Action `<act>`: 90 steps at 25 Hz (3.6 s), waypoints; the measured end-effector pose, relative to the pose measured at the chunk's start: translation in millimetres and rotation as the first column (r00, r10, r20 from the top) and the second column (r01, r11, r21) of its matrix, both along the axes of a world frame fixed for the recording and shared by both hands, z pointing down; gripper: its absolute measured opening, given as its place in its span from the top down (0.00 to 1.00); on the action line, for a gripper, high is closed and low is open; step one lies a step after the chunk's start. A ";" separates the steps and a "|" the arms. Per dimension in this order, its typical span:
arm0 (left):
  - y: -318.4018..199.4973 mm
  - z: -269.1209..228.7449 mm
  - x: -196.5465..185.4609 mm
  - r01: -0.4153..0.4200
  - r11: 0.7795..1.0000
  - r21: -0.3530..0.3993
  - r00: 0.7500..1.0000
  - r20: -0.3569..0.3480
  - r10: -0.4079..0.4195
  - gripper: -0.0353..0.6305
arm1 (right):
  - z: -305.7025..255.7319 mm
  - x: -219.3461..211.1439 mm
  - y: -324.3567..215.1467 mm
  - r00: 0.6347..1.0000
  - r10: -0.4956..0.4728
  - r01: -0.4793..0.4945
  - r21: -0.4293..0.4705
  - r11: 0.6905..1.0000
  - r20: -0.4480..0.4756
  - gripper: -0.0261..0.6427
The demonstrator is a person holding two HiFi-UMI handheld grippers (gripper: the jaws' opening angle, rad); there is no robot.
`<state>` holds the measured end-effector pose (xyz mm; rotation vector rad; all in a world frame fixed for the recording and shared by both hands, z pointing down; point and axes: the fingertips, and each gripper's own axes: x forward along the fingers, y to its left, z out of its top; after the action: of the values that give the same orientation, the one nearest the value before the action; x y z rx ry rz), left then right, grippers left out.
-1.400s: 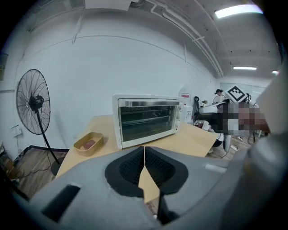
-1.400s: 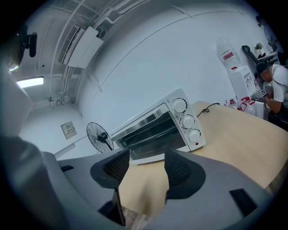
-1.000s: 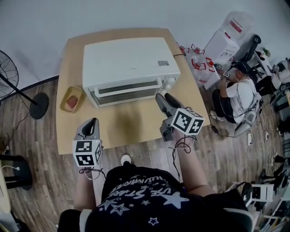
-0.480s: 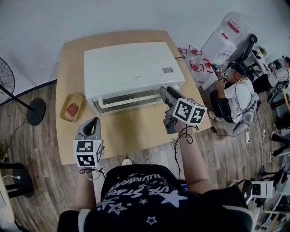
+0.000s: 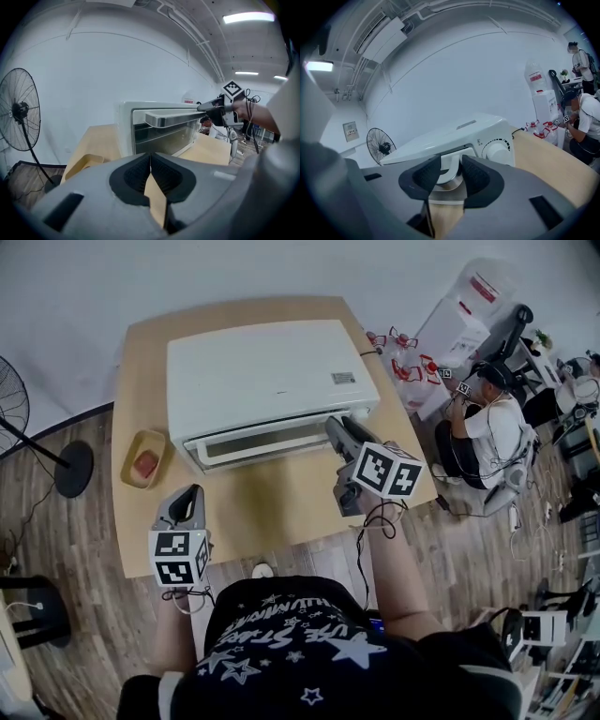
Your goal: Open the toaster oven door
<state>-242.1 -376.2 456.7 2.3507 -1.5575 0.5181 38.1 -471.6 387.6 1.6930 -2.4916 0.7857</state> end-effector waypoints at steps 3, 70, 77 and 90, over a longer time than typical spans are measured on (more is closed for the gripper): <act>12.9 2.4 2.7 0.011 1.000 -0.008 1.000 0.015 -0.011 0.91 | 3.8 -0.1 14.1 1.000 -0.024 0.024 -0.002 1.000 -0.006 0.75; 178.3 67.9 64.9 0.080 0.981 -0.177 0.994 0.090 -0.064 0.91 | 197.3 38.8 187.7 0.922 -0.155 0.030 -0.334 0.942 -0.355 0.86; 181.8 79.2 58.3 0.088 0.976 -0.200 0.994 0.085 -0.072 0.91 | 213.3 38.7 187.8 0.914 -0.167 0.020 -0.370 0.929 -0.369 0.86; 184.7 81.3 52.7 0.108 0.974 -0.201 0.992 0.087 -0.092 0.91 | 229.7 41.8 188.5 0.909 -0.164 -0.001 -0.394 0.919 -0.384 0.86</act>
<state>-189.3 -191.4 538.0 2.1099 -1.5641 0.7170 79.9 -283.1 617.3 1.4244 -1.9555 0.7550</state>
